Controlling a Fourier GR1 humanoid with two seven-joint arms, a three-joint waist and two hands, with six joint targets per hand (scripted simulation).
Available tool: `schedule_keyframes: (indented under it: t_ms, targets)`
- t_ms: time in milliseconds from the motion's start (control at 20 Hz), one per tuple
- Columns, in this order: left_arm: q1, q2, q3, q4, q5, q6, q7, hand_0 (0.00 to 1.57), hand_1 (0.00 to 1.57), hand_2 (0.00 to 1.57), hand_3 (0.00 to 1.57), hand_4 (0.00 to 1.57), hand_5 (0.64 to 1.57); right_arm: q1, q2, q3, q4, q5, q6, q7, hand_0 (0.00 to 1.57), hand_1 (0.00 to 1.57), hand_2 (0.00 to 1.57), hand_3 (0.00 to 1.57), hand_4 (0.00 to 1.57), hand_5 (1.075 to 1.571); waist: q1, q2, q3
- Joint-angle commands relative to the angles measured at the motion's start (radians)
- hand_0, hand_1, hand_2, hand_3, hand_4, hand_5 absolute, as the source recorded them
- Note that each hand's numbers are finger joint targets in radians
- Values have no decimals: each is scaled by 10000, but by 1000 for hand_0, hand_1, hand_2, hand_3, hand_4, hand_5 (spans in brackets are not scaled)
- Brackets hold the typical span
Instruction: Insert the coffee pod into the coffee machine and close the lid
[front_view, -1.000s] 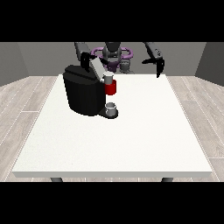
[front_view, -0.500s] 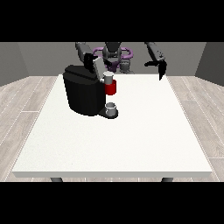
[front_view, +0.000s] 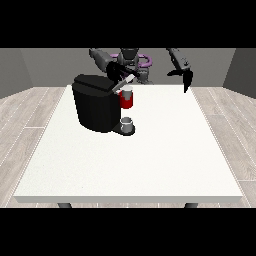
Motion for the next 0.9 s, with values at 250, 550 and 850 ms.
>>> schedule_keyframes:
  t_ms: [250, 550, 850]
  targets:
    - [-310, 543, 152, 1225, -91, -511, -1048, 0, 0, 0, 0, 398, 1571, -1833, 178, 865, 186, 1047, -252, 1276, 0, 0, 0, 0, 444, 1571, 234, 323, -28]
    - [-318, -166, -283, 892, -326, 123, -810, 0, 0, 0, 0, 385, 1571, -1905, 509, 973, 461, 406, -383, 726, 0, 0, 0, 0, 393, 1571, 500, 46, -19]
    - [-198, -137, -356, 1236, -208, -241, -765, 0, 0, 0, 0, 168, 1571, -621, 520, 2503, 176, -409, -298, 203, 0, 0, 0, 0, 474, 1571, 392, -437, -19]
